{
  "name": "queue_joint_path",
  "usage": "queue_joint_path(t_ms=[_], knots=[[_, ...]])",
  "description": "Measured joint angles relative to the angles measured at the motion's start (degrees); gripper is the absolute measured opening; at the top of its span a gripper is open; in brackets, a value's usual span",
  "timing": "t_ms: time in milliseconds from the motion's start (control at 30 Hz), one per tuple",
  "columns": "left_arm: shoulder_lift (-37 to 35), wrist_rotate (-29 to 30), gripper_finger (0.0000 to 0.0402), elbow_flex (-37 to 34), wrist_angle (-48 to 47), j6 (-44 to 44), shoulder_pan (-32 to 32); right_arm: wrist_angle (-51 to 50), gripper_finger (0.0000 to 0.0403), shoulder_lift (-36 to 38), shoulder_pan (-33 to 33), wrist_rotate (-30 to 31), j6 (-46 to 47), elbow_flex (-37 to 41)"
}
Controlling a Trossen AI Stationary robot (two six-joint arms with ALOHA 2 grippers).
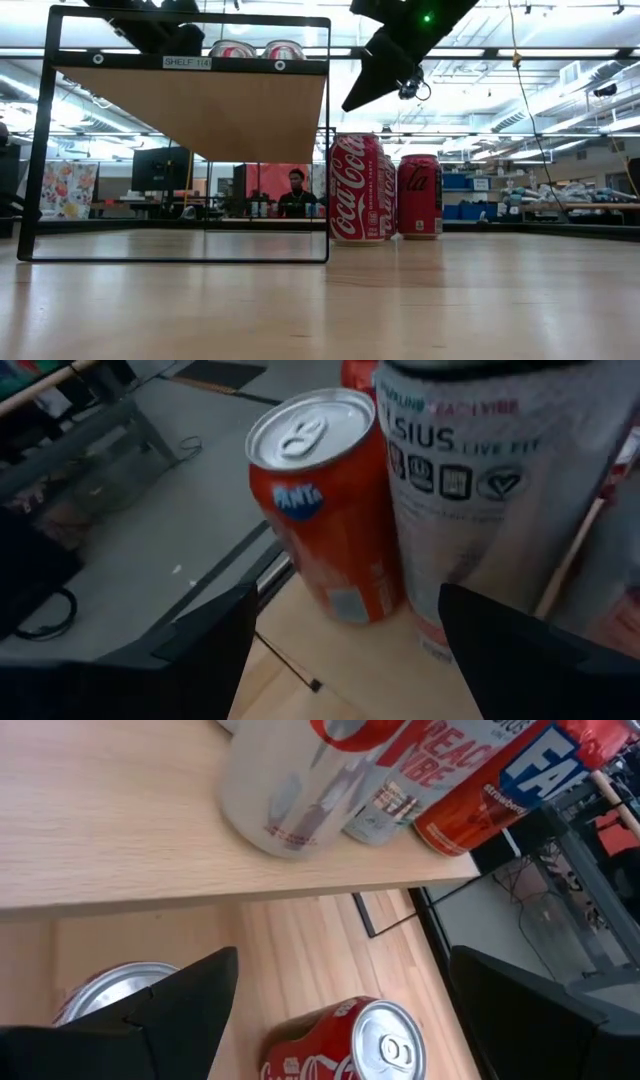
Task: Place canned beverage on shelf
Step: Adjust the white-pink soda can on the shelf, then put the red-black soda can on the shelf
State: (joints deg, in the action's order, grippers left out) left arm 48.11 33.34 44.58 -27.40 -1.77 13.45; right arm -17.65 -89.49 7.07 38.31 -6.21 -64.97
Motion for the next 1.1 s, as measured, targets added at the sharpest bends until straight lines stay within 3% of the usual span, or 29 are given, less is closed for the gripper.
queue_joint_path(t_ms=[200,433,567,833,967,1100], knots=[[0.19,0.27,0.0322,-0.02,-1.42,0.03,0.0,-0.63,0.0373,1.92,0.33,-0.5,0.48,0.0],[-1.16,1.03,0.0322,0.4,-8.05,-0.33,-0.36,-2.95,0.0373,4.5,1.11,-12.58,5.12,1.89],[-2.55,0.28,0.0322,1.62,-11.35,-1.5,-1.67,-3.07,0.0373,4.44,2.67,-10.12,7.63,4.61],[-4.42,-12.55,0.0322,4.25,-15.68,-6.56,-6.12,-2.02,0.0373,4.44,5.38,-8.39,11.52,7.06],[-4.54,-19.08,0.0322,4.03,-16.04,-9.14,-9.94,4.33,0.0373,4.47,6.59,-8.17,11.71,11.03],[-4.54,-19.9,0.0322,3.74,-17.26,-12.19,-14.94,15.42,0.0373,4.44,6.84,-7.17,13.89,17.39]])
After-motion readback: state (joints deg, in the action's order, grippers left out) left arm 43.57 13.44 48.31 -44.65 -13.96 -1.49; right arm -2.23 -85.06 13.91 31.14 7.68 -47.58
